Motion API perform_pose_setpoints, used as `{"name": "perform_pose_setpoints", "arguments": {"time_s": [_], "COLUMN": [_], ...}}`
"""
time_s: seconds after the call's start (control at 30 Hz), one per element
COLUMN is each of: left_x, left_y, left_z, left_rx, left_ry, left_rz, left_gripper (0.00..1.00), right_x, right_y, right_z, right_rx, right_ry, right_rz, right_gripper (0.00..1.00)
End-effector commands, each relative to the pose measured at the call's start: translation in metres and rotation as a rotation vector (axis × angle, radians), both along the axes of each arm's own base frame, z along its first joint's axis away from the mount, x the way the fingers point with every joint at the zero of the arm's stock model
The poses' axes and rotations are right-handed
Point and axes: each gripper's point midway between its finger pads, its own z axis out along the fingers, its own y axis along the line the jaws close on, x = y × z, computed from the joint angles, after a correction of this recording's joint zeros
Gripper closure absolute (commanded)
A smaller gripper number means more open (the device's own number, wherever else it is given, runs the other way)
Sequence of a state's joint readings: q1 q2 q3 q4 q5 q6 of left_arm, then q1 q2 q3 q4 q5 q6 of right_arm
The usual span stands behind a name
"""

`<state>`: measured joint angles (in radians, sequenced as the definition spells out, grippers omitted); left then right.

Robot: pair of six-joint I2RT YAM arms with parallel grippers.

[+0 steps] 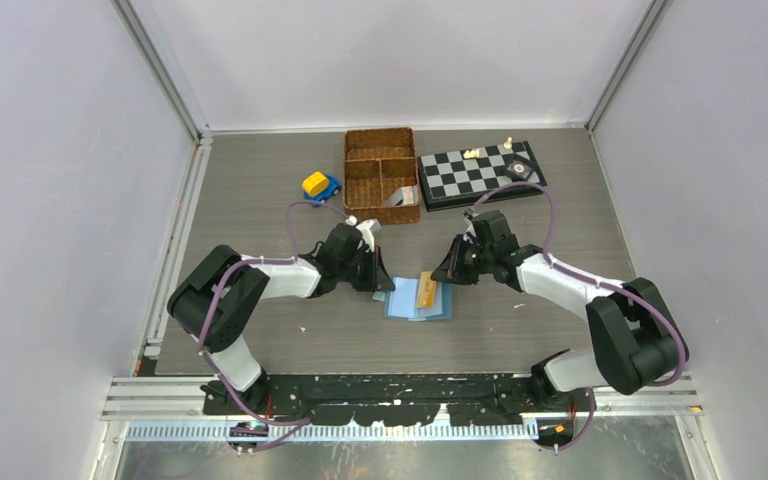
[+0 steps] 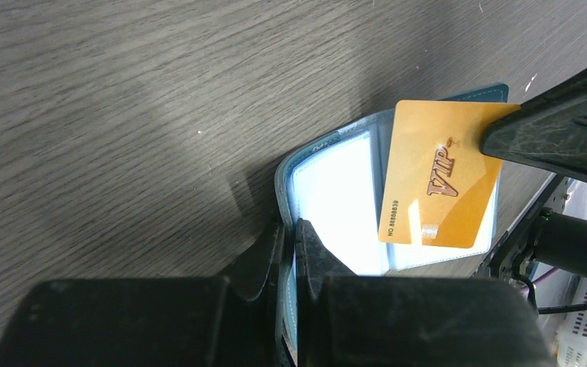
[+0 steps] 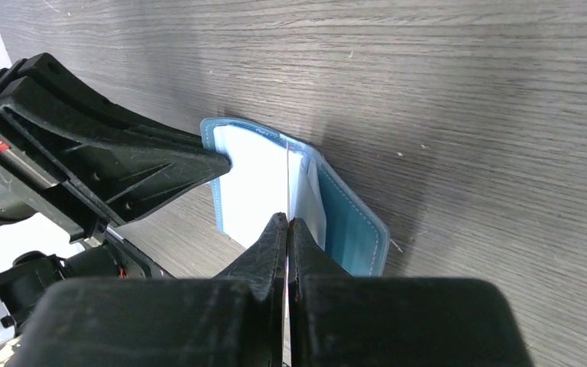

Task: Put the credit cards into the card holder
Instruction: Insert the credit card into the card holder.

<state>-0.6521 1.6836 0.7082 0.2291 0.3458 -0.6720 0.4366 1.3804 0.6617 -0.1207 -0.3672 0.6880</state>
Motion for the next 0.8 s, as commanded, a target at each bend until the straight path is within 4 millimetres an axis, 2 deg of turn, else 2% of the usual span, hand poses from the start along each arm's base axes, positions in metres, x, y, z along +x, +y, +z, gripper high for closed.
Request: {"name": "perform_pose_setpoints", "arguments": {"time_s": [0.0, 0.43, 0.57, 0.77], "left_x": [0.0, 0.0, 0.0, 0.002], "left_y": [0.006, 0.007, 0.009, 0.014], "left_z": [-0.012, -0.012, -0.012, -0.015], "left_rx": [0.048, 0.055, 0.063, 0.094], "left_ry": [0.008, 0.004, 0.001, 0.011], "left_rz": [-0.016, -0.021, -0.02, 0.0], "left_gripper": [1.0, 1.0, 1.0, 1.0], "right_x": [0.006, -0.004, -0.007, -0.008], "right_y": [0.004, 0.001, 0.006, 0.011], "right_z": [-0.003, -0.034, -0.038, -0.031], "right_rx": [0.021, -0.001, 0.04, 0.095], "right_ry": [-0.007, 0.121, 0.146, 0.1], "right_rz": [-0.007, -0.049, -0.053, -0.034], "right_gripper": [1.0, 1.0, 0.99, 1.0]}}
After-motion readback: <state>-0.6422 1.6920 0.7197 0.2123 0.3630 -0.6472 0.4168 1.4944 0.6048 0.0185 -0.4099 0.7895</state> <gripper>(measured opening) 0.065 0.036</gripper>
